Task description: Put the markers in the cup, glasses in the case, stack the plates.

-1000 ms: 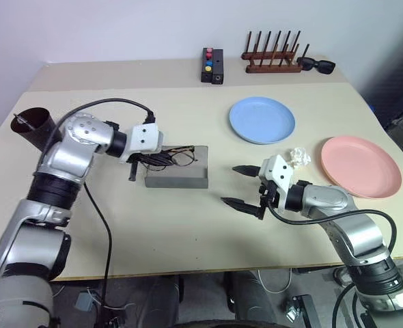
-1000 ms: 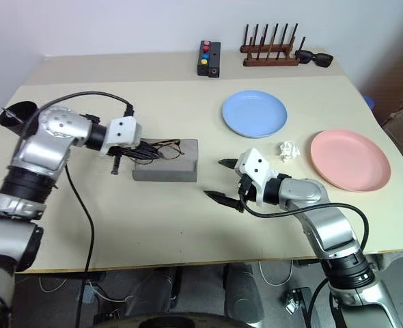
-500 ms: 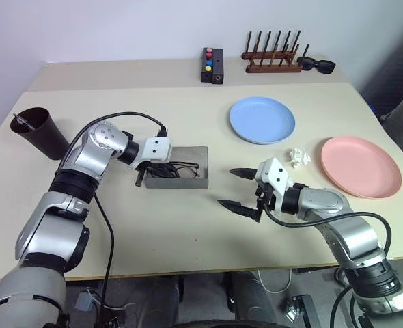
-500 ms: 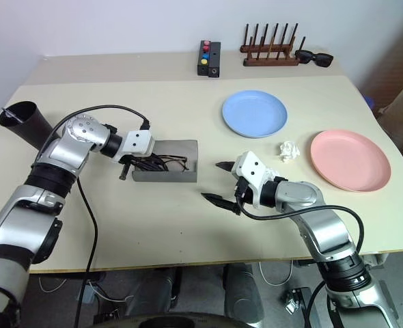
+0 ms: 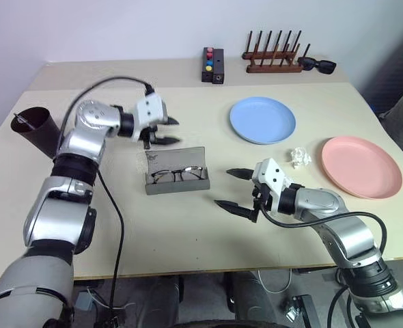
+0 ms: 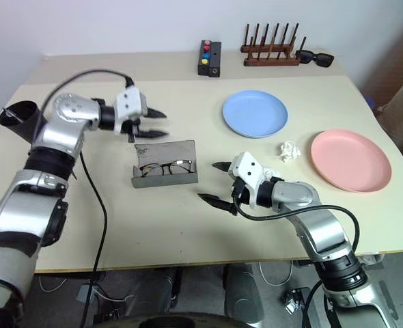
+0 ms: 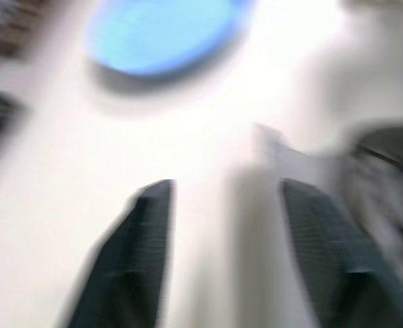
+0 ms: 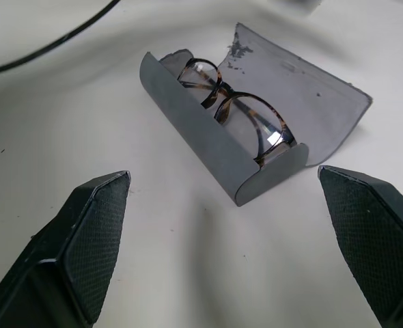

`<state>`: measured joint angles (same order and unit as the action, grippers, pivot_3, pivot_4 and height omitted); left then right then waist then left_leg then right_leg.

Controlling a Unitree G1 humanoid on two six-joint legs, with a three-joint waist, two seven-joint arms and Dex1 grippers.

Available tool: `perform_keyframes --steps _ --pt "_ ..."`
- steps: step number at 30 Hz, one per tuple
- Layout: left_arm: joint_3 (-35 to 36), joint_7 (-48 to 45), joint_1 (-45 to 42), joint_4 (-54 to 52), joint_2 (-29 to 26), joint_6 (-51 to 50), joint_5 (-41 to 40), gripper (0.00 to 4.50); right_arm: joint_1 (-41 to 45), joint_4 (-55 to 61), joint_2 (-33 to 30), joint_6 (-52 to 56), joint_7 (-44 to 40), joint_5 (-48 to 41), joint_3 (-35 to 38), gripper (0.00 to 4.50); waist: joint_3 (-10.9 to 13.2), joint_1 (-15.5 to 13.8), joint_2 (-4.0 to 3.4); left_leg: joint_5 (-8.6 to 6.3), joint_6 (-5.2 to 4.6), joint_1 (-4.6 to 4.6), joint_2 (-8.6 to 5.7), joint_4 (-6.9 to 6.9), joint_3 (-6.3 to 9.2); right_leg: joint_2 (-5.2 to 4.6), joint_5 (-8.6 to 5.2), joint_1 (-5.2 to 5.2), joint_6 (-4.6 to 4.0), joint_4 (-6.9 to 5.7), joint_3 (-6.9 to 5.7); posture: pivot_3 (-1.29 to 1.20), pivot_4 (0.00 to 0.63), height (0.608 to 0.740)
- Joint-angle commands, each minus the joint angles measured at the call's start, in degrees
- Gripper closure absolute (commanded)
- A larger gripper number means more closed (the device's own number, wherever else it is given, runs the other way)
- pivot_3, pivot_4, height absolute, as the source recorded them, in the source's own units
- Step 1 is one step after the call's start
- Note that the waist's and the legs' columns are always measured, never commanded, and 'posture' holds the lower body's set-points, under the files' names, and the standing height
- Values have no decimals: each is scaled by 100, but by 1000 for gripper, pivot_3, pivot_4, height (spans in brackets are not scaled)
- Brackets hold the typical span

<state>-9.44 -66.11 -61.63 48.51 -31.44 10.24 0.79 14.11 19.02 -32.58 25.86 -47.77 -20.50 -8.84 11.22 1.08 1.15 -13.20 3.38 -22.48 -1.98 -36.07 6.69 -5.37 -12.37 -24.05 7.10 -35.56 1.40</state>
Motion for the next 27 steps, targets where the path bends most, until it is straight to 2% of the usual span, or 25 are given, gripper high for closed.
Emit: perform_keyframes --steps 1,5,14,20,27 --pt "131 762 -126 518 -64 292 267 4092 114 155 58 -75 -22 -25 12 0 0 11 0 0 0 2 0 1 0 0 0 0 0 -1 0 0 150 739" --pt "-23 1003 -27 809 -77 515 514 4092 137 152 71 -73 -19 -20 -9 0 1 -8 1 0 0 -2 0 -2 0 1 2 0 0 0 0 0 150 739" --pt "-224 326 720 308 -110 592 566 4092 154 163 87 -84 -25 -31 -53 0 0 -13 0 0 0 -4 -2 -2 0 0 11 0 -13 0 0 0 150 739" --pt "60 -304 1152 -685 -220 -7 11 4092 149 169 70 -77 -84 -115 23 0 0 4 0 0 0 -2 -1 0 0 0 11 0 -14 -1 1 0 150 739" --pt "18 -844 1985 -2458 -492 -931 -446 4092 190 70 149 -96 -69 -234 174 0 0 -1 0 0 0 -2 -1 0 0 -1 11 0 -15 0 1 0 150 739"
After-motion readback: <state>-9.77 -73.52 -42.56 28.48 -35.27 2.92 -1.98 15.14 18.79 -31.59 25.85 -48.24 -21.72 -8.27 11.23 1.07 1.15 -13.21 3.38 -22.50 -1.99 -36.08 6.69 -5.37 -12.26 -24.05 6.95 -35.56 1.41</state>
